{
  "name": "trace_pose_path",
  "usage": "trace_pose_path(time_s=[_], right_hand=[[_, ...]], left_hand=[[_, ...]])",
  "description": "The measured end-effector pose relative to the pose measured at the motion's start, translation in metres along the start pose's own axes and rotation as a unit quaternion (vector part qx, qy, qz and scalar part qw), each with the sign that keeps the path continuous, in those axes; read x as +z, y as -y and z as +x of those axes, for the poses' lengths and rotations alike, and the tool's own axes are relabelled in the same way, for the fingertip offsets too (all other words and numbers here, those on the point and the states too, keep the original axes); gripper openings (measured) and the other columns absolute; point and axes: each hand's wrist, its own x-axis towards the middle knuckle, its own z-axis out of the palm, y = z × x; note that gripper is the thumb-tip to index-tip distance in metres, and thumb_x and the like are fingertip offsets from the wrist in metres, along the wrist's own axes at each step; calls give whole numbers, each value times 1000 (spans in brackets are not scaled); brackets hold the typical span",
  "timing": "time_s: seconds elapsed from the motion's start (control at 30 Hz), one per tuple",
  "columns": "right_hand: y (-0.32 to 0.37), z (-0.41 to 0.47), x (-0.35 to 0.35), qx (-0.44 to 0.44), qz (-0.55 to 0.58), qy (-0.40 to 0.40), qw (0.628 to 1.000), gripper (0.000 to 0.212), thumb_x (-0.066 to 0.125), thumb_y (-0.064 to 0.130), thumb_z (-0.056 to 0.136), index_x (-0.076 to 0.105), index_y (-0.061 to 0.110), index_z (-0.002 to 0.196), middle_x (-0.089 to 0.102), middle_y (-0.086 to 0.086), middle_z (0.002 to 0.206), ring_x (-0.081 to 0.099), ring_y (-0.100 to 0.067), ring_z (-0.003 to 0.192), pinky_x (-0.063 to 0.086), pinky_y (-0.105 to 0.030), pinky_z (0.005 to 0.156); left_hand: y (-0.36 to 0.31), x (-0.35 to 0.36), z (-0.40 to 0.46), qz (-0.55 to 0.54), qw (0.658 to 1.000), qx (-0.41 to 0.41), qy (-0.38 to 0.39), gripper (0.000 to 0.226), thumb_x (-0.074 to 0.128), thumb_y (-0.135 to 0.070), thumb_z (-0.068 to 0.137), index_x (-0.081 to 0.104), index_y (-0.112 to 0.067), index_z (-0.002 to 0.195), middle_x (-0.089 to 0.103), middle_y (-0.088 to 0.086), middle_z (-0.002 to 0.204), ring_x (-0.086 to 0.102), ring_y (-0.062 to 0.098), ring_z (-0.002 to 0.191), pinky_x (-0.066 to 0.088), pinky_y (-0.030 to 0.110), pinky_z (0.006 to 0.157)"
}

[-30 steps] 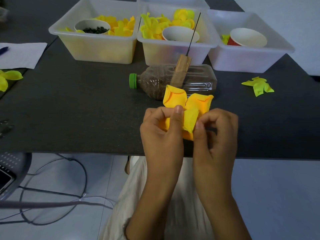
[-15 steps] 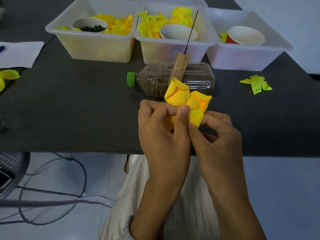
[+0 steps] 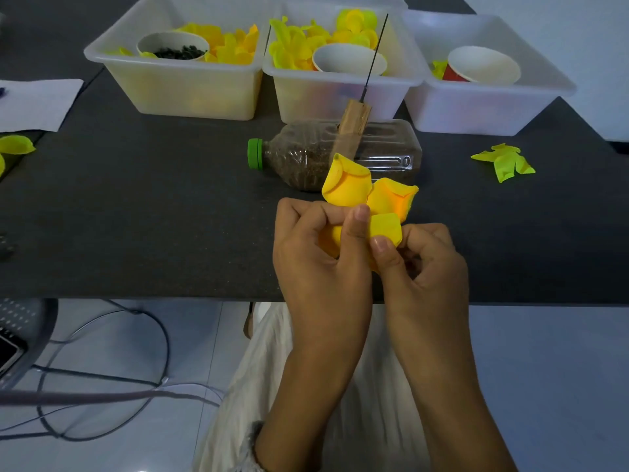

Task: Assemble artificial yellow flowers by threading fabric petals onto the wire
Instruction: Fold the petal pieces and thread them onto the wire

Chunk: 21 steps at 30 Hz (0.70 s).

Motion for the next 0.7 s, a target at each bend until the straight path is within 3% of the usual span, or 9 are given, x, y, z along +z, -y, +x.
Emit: trace_pose_path(time_s=[0.07, 0.2, 0.3, 0.37, 0.43, 0.5, 0.6, 0.7], right_hand=[[-1, 1, 1, -3, -16, 3, 1000, 34, 46, 49, 82, 62, 19, 86, 49, 4, 90, 51, -16, 90, 38, -7, 65], [-4, 0, 4, -19, -6, 7, 1000, 42, 46, 48, 85, 63, 10, 86, 48, 3, 88, 48, -14, 87, 38, -9, 67], [-5, -1, 7, -36, 2, 6, 999, 40, 48, 48, 85, 59, 10, 81, 45, 7, 86, 47, -15, 87, 38, -10, 65], [-7, 0, 9, -50, 7, 2, 999, 38, 53, 48, 86, 57, 12, 77, 44, 9, 86, 46, -15, 88, 38, -10, 66], [-9, 2, 9, -72, 7, -2, 997, 38, 60, 51, 88, 55, 15, 75, 42, 11, 88, 47, -15, 88, 38, -8, 68], [-12, 2, 8, -87, 5, 1, 996, 36, 59, 50, 84, 56, 15, 75, 43, 11, 91, 49, -17, 90, 40, -9, 68], [-19, 0, 7, -88, 11, 24, 996, 39, 60, 47, 85, 61, 8, 80, 47, 6, 98, 54, -19, 93, 48, -22, 73], [-25, -1, 6, -76, 13, 12, 997, 29, 57, 37, 88, 62, 9, 84, 51, 2, 106, 57, -11, 94, 48, -19, 73]], left_hand=[[0, 0, 0, -4, 1000, -9, 5, 15, 67, -16, 92, 66, -9, 79, 54, 6, 87, 52, 3, 77, 40, 10, 67], [-1, -3, 4, -33, 998, -50, 26, 17, 64, -19, 93, 68, -8, 81, 56, 10, 88, 54, 6, 78, 41, 12, 68], [0, -7, 7, -75, 991, -97, 48, 24, 60, -21, 95, 67, -2, 83, 58, 19, 92, 56, 16, 80, 47, 25, 70], [1, -8, 8, -108, 982, -139, 72, 29, 56, -24, 97, 65, 0, 82, 60, 28, 93, 56, 26, 80, 49, 42, 74], [2, -10, 8, -145, 966, -188, 103, 34, 52, -29, 98, 64, 0, 85, 63, 26, 88, 56, 30, 79, 51, 46, 75], [4, -12, 9, -187, 945, -237, 127, 40, 50, -38, 92, 65, -1, 91, 65, 15, 83, 59, 23, 77, 51, 39, 74], [9, -14, 16, -267, 906, -301, 133, 44, 51, -47, 81, 68, -10, 96, 69, 3, 81, 64, 12, 74, 52, 29, 72], [15, -14, 22, -310, 861, -370, 162, 40, 54, -45, 83, 69, -14, 102, 72, 4, 92, 67, 16, 87, 54, 37, 88]])
